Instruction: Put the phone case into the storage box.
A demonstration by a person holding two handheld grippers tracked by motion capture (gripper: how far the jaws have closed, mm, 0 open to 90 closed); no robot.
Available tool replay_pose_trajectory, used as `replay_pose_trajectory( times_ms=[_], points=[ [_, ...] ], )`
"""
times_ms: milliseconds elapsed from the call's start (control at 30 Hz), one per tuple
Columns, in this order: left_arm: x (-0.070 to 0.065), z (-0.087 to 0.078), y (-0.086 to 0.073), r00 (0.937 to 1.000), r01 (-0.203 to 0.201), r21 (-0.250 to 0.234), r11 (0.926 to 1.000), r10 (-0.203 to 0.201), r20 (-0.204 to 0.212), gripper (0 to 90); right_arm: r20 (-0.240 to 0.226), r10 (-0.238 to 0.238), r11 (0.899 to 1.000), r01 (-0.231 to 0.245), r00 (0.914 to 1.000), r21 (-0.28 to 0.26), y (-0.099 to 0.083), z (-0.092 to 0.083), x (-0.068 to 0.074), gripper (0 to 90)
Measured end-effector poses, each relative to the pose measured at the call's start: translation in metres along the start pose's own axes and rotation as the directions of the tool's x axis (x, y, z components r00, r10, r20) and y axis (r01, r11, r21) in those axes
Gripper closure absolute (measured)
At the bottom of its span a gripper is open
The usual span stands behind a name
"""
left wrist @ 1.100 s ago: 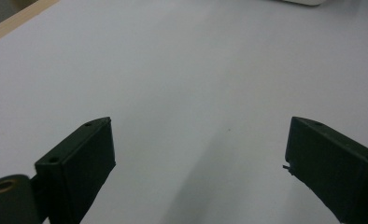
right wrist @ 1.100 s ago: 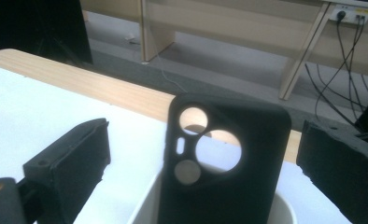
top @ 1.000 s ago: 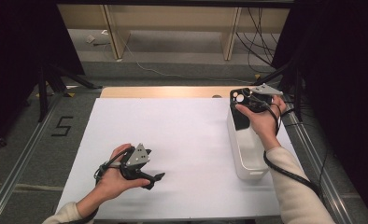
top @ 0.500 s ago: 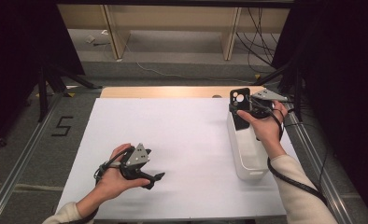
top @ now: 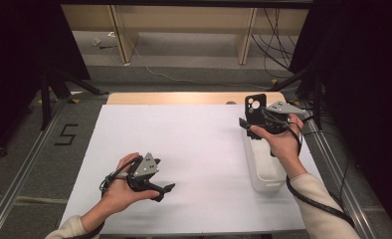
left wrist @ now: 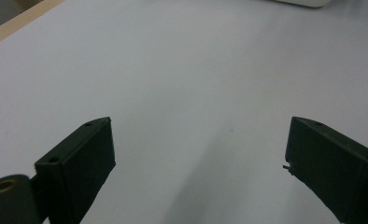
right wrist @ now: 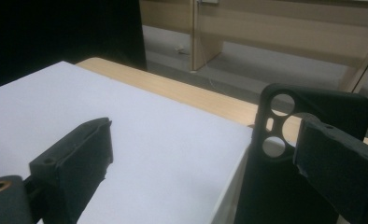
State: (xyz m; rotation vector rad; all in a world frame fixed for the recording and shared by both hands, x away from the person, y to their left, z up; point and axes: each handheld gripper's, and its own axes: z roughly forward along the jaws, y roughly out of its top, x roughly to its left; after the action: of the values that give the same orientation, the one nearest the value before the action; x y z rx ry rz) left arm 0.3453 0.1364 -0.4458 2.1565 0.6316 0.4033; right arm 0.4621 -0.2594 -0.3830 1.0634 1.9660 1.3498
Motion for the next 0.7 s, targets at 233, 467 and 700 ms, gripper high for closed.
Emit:
replay_pose_trajectory(
  times_ms=[233,467,700],
  points=[
    [0.0,0.0,0.0,1.0,0.002,-0.001,1.0,-0.002,0.001,8.0,-0.042,0.01,1.0,-0.01,0.9991,-0.007,-0.005,-0.011,0.008,5.9],
    [-0.001,0.0,0.0,1.0,0.001,-0.001,1.0,-0.001,0.0,8.0,-0.07,0.014,0.999,-0.017,0.9975,-0.043,-0.01,-0.025,0.013,6.5],
    [0.0,-0.001,0.0,1.0,0.007,-0.008,0.9999,-0.007,-0.004,7.9,-0.089,0.017,0.999,-0.022,0.9959,-0.048,-0.017,-0.037,0.019,7.1]
  ],
)
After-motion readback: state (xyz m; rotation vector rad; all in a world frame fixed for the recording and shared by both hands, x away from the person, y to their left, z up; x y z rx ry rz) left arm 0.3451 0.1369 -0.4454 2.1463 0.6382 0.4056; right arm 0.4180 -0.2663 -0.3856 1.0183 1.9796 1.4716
